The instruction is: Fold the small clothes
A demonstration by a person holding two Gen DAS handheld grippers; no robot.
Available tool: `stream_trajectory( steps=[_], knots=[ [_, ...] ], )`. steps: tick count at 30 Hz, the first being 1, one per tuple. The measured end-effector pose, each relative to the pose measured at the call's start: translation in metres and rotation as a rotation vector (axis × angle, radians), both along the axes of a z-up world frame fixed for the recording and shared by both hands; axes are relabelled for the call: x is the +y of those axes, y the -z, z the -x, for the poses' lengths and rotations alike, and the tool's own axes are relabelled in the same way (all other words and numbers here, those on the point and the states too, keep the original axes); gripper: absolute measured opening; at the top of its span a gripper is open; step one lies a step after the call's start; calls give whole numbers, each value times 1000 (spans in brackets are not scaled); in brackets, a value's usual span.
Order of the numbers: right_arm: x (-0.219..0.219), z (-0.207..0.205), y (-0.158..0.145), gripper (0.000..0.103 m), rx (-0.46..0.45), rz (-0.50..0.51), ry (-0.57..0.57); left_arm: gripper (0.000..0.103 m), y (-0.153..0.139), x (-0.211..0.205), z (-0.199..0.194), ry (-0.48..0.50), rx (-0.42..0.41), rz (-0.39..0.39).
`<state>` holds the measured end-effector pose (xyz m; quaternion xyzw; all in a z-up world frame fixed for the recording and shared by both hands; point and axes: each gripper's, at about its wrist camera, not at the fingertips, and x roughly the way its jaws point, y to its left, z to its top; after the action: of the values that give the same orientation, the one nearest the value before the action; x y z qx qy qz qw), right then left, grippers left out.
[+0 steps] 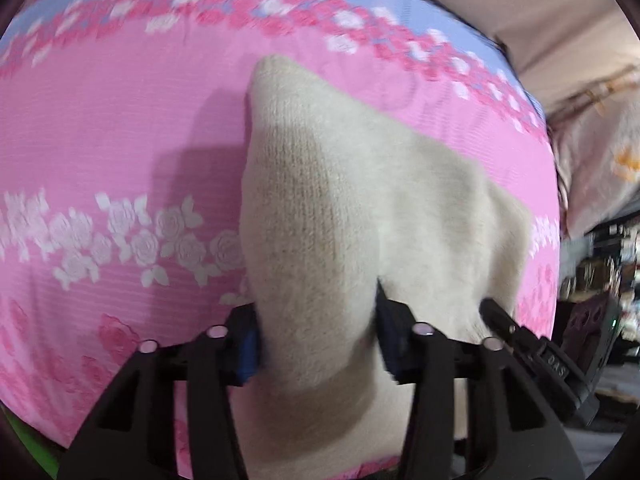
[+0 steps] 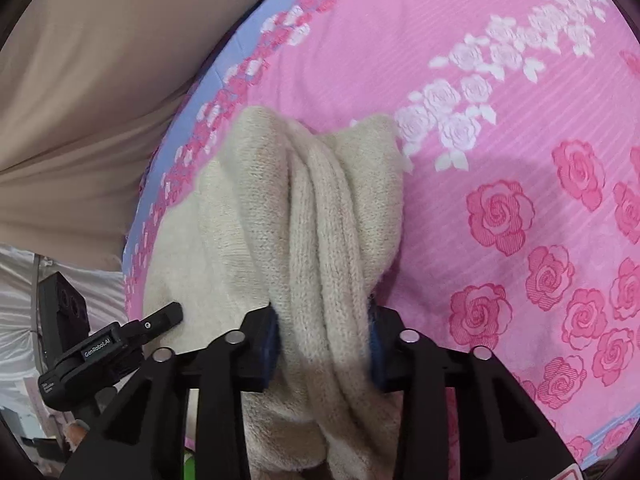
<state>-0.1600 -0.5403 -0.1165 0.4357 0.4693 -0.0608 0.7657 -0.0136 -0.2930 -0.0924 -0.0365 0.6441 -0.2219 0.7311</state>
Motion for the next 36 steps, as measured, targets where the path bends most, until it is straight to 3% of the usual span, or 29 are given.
stream_trajectory(
  steps=[4, 14, 22, 30, 34, 36],
  knots=[
    [10, 1, -52, 31, -89, 52, -9, 39, -41, -1, 2, 51, -49, 51],
    [36, -32, -183, 31, -377, 160, -53, 40, -190, 30, -11, 93, -382, 120],
    [104, -86, -256, 31, -531, 271, -167, 40, -256, 86, -38, 44, -557, 115],
    [178, -136, -272, 31, -581, 265, -252, 40, -283, 172, -71, -16, -616, 121],
    [209, -161, -245, 34, -526, 249, -277, 43, -271, 213, -90, -27, -591, 106],
    [221, -180, -209, 42, -465, 231, -281, 49, -248, 227, -105, -33, -564, 80]
  ],
)
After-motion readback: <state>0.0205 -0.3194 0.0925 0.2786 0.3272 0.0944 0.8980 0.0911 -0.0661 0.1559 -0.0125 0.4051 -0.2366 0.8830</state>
